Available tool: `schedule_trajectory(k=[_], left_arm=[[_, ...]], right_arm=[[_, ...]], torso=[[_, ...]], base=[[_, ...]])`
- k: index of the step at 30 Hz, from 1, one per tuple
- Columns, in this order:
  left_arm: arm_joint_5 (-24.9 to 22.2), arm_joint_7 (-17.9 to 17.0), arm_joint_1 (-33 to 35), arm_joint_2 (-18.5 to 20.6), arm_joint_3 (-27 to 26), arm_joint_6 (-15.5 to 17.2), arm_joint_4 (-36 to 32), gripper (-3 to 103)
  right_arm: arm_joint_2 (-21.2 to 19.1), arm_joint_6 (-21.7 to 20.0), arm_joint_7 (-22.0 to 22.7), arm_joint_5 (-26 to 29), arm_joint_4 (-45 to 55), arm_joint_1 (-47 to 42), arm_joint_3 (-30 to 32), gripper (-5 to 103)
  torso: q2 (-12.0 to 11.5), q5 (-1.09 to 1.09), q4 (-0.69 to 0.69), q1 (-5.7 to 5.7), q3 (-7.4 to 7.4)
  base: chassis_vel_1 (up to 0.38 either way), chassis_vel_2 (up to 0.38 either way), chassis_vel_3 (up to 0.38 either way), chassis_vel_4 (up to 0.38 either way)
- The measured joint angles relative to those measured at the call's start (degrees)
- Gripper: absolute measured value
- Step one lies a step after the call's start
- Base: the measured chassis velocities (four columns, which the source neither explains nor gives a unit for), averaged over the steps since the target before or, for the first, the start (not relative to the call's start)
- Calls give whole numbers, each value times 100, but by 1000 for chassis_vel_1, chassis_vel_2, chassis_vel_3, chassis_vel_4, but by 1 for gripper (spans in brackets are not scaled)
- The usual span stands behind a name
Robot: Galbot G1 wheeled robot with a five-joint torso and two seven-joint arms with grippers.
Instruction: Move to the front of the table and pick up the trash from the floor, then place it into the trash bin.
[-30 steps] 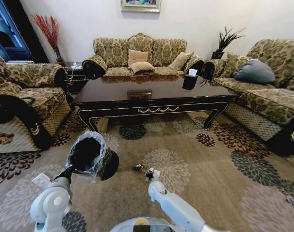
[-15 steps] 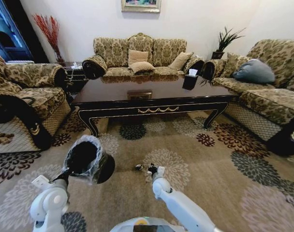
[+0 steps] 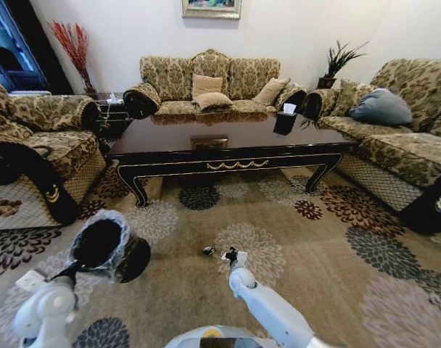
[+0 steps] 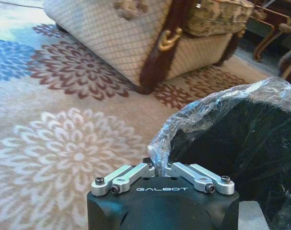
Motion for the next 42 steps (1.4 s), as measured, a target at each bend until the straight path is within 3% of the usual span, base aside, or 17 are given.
schedule_trajectory(k=[3, 5, 8, 11, 15, 16, 19, 28, 34, 37, 39, 41, 42], left_arm=[[-70, 14, 50, 56, -137, -11, 51, 3], [-77, 14, 57, 55, -155, -11, 51, 3], [-84, 15, 66, 1, -162, -11, 1, 3], [-68, 14, 73, -46, -137, -11, -51, 3], [-22, -11, 90, -129, -99, 7, -135, 3], [-22, -11, 90, -129, -99, 7, -135, 3], [4, -26, 115, -154, -95, 13, -194, 3], [54, -51, 130, -213, -67, 33, -300, 3], [165, -52, 133, -303, 43, 34, -311, 3], [203, -54, 138, -335, 80, 34, -326, 3], [209, -55, 140, -341, 83, 34, -329, 3], [230, -61, 143, -350, 90, 29, -332, 3], [234, -63, 142, -352, 94, 28, -332, 3]], right_arm=[[168, 135, -194, -166, -559, 87, -7, 33], [216, 201, -276, -232, -742, 118, -2, 33], [321, 374, -581, -327, -1143, 210, 24, 50], [346, 453, -763, -328, -1237, 243, 23, 55], [355, 625, -1044, -427, -1311, 302, -8, 77], [355, 625, -1044, -427, -1311, 302, -8, 77], [335, 653, -1095, -533, -1292, 304, -38, 92], [263, 735, -1212, -796, -1227, 152, -142, 103], [271, 886, -1396, -1101, -1286, 83, -189, 88], [311, 940, -1449, -1255, -1427, 90, -183, 72], [314, 947, -1463, -1282, -1441, 91, -179, 72], [287, 1013, -1522, -1394, -1445, 55, -187, 50], [275, 1033, -1543, -1402, -1439, 43, -188, 44]], torso=[[0, 0, 0, 0, 0], [0, 0, 0, 0, 0], [0, 0, -2, 0, 0], [0, 0, -2, 0, 0], [0, 0, -1, 0, 0], [0, 0, -1, 0, 0], [0, 1, -1, 0, 0], [0, 2, -2, 0, 0], [0, 1, -1, 0, 0], [0, 1, -1, 0, 0], [0, 1, -1, 0, 0], [0, 1, -1, 0, 0], [0, 1, -1, 0, 0]], base=[[0, 0, 0, 0], [0, 0, 0, 0], [0, 0, 0, 0], [0, 0, 0, 0], [0, 0, 0, 0], [0, 0, 0, 0], [0, 0, 0, 0], [0, 0, 0, 0], [0, 0, 0, 0], [0, 0, 0, 0], [0, 0, 0, 0], [0, 0, 0, 0], [0, 0, 0, 0]])
